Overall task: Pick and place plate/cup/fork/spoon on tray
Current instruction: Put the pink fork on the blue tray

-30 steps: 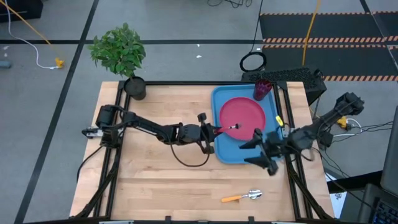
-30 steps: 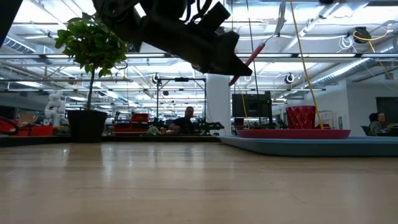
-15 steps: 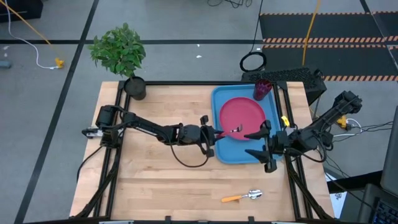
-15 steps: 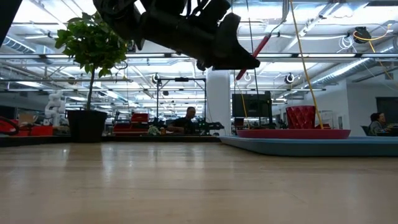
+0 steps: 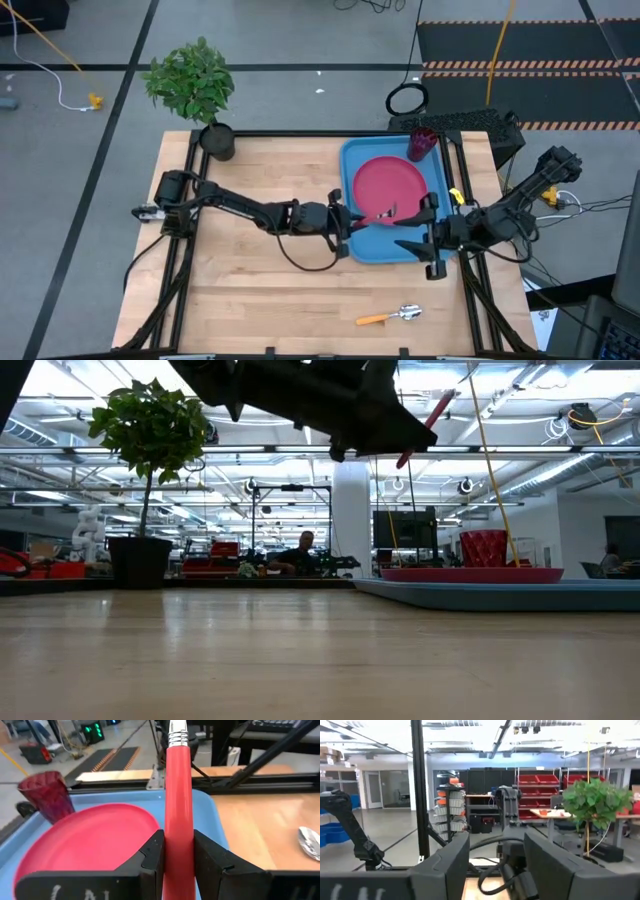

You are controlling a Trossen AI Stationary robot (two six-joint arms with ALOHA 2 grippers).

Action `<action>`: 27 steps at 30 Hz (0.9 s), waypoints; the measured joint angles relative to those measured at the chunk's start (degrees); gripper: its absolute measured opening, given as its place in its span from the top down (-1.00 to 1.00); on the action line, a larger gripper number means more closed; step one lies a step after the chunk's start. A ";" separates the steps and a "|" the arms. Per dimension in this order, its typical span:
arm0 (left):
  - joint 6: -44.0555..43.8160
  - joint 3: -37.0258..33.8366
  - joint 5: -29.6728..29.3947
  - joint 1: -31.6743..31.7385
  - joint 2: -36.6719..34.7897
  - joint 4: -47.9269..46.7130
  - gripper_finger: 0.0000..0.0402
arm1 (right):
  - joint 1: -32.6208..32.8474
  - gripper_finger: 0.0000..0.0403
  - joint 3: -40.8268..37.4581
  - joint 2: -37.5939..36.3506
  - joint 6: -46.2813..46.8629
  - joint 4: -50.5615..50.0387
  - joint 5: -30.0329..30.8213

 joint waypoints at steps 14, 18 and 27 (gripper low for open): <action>-0.02 23.12 0.36 -0.89 14.77 -19.86 0.63 | 0.00 0.23 1.22 -0.32 -9.32 1.37 0.02; -0.16 27.71 0.51 0.00 18.66 -24.48 0.63 | 0.00 0.23 1.22 -0.92 -11.12 1.46 0.28; 0.04 28.57 1.52 1.33 21.28 -28.10 0.63 | 0.10 0.23 1.22 -2.59 -11.33 -2.44 5.90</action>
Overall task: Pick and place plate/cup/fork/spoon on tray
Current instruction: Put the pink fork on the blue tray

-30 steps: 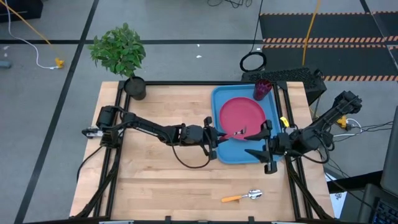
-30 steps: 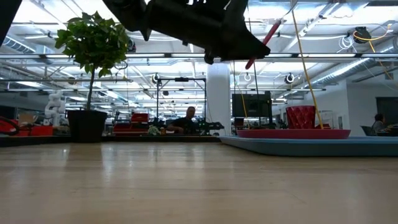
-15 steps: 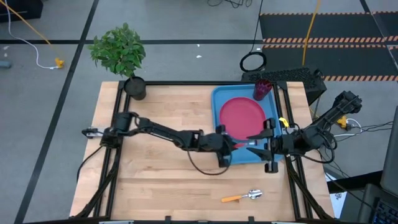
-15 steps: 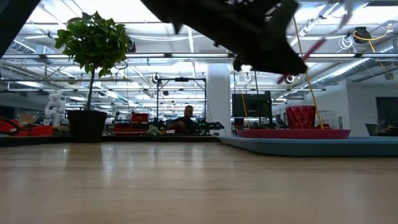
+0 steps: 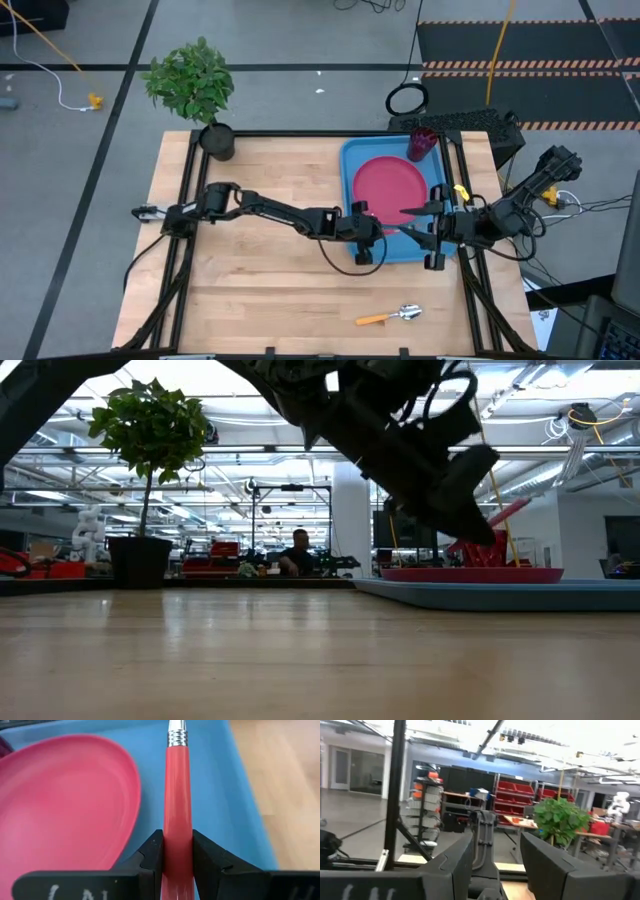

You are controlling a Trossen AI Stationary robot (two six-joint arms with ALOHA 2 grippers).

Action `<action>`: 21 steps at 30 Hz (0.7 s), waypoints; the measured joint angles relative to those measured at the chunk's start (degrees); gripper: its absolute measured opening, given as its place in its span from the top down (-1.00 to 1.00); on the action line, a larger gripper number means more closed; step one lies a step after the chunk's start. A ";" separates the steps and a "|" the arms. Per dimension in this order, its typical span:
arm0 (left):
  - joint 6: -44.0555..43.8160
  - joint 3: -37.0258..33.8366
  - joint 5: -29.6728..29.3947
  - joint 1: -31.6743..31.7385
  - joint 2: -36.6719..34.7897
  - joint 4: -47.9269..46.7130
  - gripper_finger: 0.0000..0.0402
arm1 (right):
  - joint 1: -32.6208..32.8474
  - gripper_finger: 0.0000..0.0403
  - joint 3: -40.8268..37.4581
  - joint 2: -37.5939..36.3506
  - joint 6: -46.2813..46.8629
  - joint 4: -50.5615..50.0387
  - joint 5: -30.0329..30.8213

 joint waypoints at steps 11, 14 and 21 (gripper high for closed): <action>1.39 -0.22 0.59 0.82 1.45 -1.17 0.63 | 0.70 0.23 -0.02 0.02 1.01 -1.03 0.41; 1.61 -0.14 1.04 0.89 1.89 0.50 0.63 | 1.15 0.23 -0.03 0.04 1.06 -1.03 0.41; 1.85 -0.22 1.64 0.78 3.31 0.87 0.61 | 1.80 0.23 -0.07 0.07 1.08 -1.01 0.41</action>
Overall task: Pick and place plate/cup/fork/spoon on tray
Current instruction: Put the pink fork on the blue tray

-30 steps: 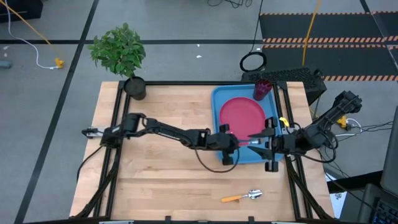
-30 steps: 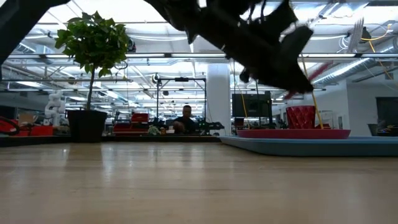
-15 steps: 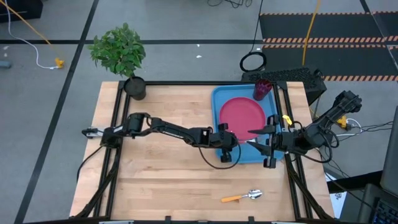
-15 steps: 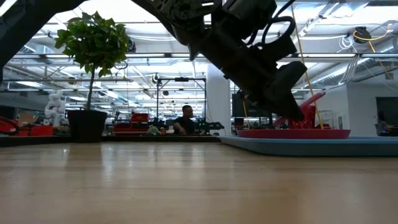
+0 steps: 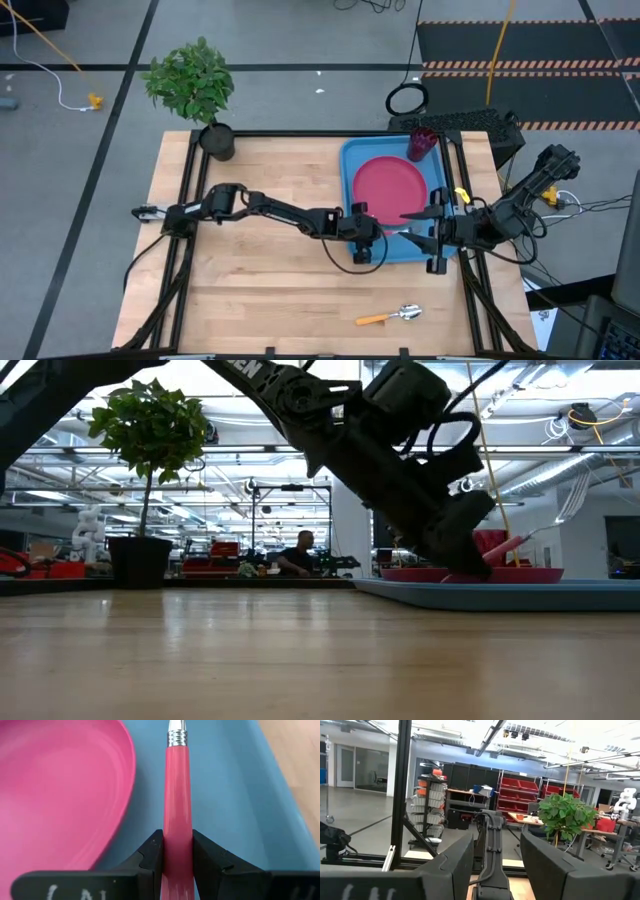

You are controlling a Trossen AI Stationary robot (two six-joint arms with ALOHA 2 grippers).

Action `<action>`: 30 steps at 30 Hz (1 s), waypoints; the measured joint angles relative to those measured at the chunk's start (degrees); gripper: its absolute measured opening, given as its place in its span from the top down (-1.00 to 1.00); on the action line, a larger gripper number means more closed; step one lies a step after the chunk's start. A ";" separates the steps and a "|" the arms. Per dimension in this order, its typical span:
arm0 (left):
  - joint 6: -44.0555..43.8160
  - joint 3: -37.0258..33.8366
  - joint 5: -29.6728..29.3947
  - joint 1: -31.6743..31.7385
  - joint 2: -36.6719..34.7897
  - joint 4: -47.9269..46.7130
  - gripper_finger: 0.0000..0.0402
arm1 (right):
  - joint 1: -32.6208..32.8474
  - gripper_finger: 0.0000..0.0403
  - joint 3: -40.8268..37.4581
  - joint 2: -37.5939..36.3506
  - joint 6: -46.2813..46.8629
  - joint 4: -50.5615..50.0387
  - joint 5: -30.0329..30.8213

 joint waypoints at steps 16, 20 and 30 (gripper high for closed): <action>0.17 0.02 0.02 0.25 1.44 0.44 0.61 | -0.01 0.23 0.00 0.00 -0.17 -0.06 0.00; 0.15 0.02 0.00 0.48 1.44 -0.62 0.61 | -0.01 0.23 0.00 0.00 -0.20 -0.16 0.00; -0.10 0.02 -0.04 0.48 2.09 0.02 0.61 | -0.01 0.23 0.00 0.00 1.24 -0.18 0.00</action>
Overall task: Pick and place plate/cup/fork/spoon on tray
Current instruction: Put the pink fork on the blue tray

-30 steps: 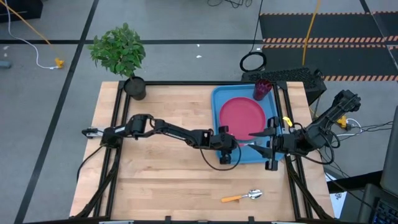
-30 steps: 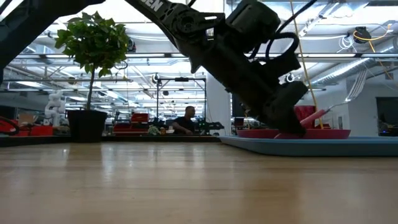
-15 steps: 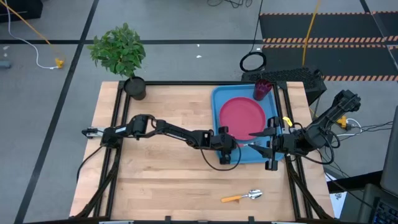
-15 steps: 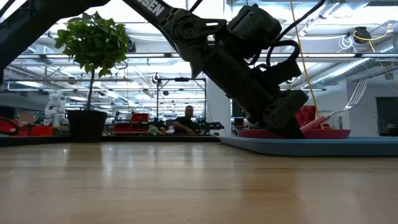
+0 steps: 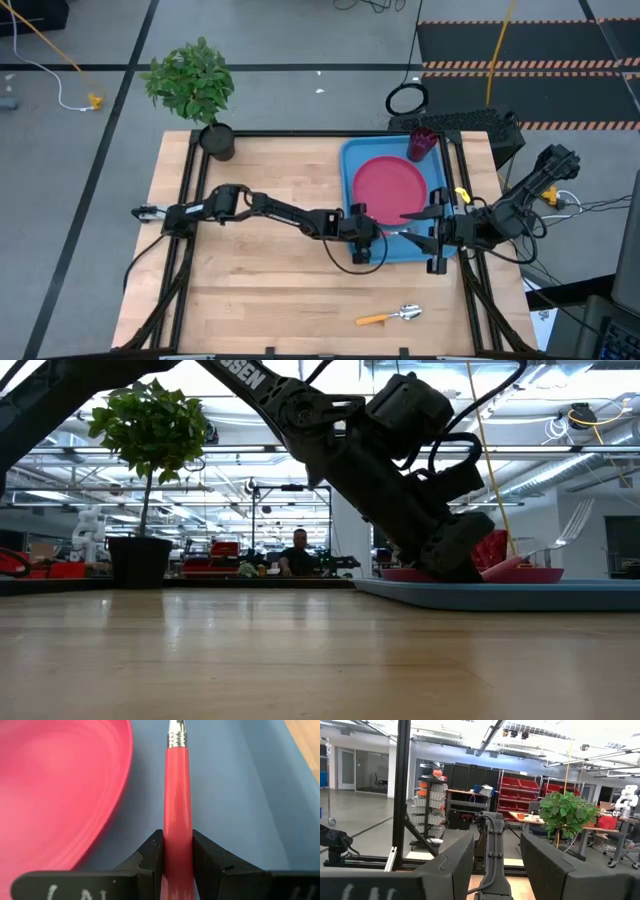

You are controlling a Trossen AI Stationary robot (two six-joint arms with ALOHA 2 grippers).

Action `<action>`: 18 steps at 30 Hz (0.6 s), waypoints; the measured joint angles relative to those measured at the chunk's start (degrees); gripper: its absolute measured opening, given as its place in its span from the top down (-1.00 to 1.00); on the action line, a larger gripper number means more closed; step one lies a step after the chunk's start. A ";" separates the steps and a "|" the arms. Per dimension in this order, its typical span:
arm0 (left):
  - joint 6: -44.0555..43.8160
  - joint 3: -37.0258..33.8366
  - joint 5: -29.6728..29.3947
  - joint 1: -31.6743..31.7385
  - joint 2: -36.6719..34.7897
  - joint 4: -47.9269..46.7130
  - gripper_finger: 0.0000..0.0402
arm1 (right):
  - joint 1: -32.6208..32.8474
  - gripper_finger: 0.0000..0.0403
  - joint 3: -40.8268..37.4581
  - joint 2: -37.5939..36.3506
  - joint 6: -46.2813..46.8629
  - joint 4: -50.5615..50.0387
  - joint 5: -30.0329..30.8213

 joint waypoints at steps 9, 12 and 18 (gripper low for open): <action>-0.08 0.11 -0.14 0.20 0.60 0.26 0.60 | 0.00 0.23 0.00 0.61 0.00 0.21 -0.11; -0.12 0.11 -0.11 0.33 0.62 0.00 0.60 | 0.00 0.23 0.00 0.63 -0.07 0.18 -0.15; -0.37 0.11 -0.05 0.55 0.64 -0.25 0.60 | 0.00 0.23 0.00 0.61 -0.13 0.18 -0.22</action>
